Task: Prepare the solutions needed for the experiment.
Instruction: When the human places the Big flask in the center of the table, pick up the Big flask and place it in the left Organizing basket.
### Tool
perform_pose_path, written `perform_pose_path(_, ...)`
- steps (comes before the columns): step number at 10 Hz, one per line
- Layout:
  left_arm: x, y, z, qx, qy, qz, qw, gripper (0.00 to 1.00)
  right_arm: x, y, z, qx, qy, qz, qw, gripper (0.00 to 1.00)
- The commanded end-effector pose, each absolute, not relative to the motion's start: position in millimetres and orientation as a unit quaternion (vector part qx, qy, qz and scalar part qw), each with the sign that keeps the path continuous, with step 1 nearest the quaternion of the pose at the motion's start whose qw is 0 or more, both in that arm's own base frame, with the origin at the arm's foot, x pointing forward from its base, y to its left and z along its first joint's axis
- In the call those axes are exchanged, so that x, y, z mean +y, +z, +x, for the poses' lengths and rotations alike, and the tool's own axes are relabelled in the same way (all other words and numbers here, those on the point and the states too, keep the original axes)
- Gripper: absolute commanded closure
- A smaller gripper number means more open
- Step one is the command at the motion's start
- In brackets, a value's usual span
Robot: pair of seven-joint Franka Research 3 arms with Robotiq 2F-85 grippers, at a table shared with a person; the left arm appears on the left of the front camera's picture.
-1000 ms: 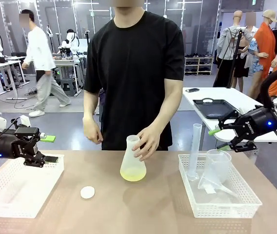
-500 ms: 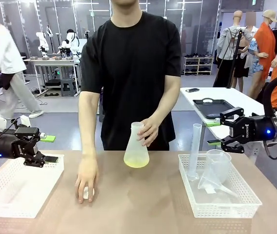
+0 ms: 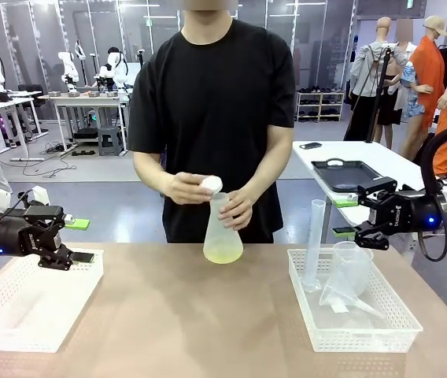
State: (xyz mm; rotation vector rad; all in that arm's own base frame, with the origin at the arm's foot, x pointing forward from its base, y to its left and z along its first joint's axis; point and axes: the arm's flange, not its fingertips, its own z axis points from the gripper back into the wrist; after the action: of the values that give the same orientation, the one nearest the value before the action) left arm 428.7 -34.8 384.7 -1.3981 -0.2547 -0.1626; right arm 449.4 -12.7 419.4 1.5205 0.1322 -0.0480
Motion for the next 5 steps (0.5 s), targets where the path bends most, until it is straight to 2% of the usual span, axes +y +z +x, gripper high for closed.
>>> perform_pose_path(1,-35.0,386.4,428.9,-0.121,-0.079,-0.642,0.753,0.0,-14.4,417.4,452.0,0.053,-0.027,0.7,0.711,0.41)
perform_pose_path(2,-35.0,386.4,428.9,-0.121,-0.079,-0.642,0.753,0.0,-13.5,417.2,451.5,0.054,-0.027,0.699,0.712,0.41)
perform_pose_path(3,-35.0,386.4,428.9,-0.121,-0.079,-0.642,0.753,0.0,-12.5,417.3,449.6,0.06,-0.024,0.695,0.716,0.35)
perform_pose_path(4,-35.0,386.4,428.9,-0.121,-0.079,-0.642,0.753,0.0,-11.4,417.3,449.2,0.055,-0.03,0.693,0.718,0.22)
perform_pose_path(5,-35.0,386.4,428.9,-0.121,-0.079,-0.642,0.753,0.0,-9.2,417.7,449.4,0.059,-0.04,0.686,0.724,0.16)
